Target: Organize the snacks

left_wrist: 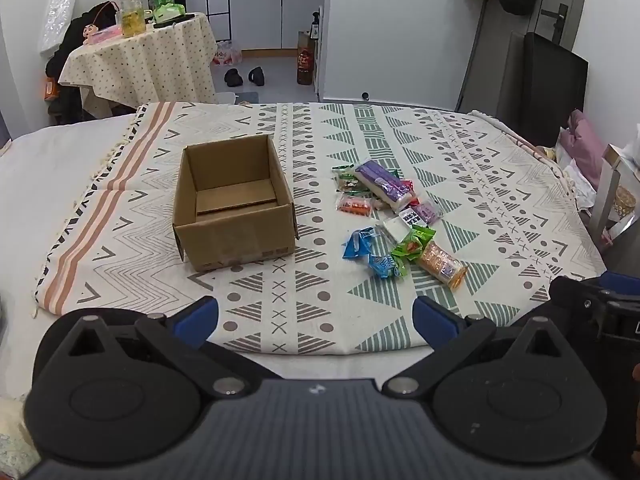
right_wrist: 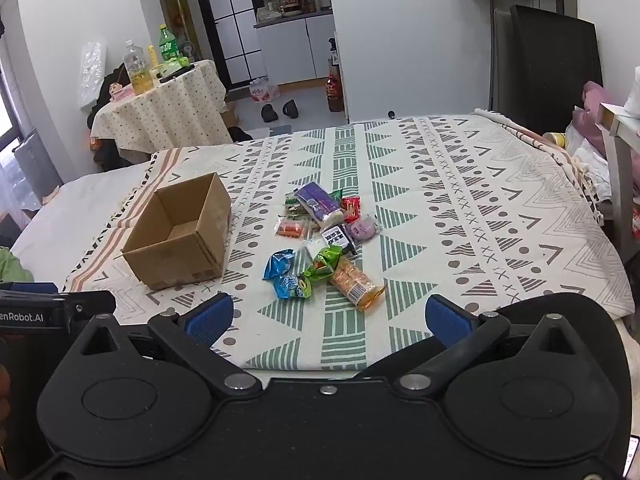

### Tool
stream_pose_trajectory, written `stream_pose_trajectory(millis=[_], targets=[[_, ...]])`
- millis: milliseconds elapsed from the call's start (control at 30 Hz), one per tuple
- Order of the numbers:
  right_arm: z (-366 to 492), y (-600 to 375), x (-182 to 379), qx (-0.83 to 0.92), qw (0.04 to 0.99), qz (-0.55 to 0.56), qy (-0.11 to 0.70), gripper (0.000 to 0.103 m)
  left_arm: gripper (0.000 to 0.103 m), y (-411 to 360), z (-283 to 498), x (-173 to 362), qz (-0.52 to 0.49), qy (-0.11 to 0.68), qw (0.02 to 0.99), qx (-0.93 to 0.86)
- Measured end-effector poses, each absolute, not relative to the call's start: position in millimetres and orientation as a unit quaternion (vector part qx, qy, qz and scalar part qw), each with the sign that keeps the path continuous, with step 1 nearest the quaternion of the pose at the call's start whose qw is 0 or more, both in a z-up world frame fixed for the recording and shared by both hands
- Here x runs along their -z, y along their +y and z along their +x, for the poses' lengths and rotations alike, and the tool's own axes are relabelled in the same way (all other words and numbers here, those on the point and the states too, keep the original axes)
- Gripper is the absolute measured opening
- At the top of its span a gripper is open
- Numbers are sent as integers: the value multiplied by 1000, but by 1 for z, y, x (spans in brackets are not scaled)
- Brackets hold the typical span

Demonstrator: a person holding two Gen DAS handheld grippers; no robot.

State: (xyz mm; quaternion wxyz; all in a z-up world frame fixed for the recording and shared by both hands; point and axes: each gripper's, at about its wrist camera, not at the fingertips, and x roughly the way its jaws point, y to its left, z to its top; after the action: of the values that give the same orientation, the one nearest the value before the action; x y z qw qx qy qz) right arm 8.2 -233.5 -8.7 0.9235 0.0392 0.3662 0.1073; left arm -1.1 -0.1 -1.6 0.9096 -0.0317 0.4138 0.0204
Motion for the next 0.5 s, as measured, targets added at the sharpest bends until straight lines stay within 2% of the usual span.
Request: stream_pose_trajectory(millis=[500], targets=[[8,-236,6,-112,922,39,369,103,103,2,-4,-2,-37,412,910,-17]])
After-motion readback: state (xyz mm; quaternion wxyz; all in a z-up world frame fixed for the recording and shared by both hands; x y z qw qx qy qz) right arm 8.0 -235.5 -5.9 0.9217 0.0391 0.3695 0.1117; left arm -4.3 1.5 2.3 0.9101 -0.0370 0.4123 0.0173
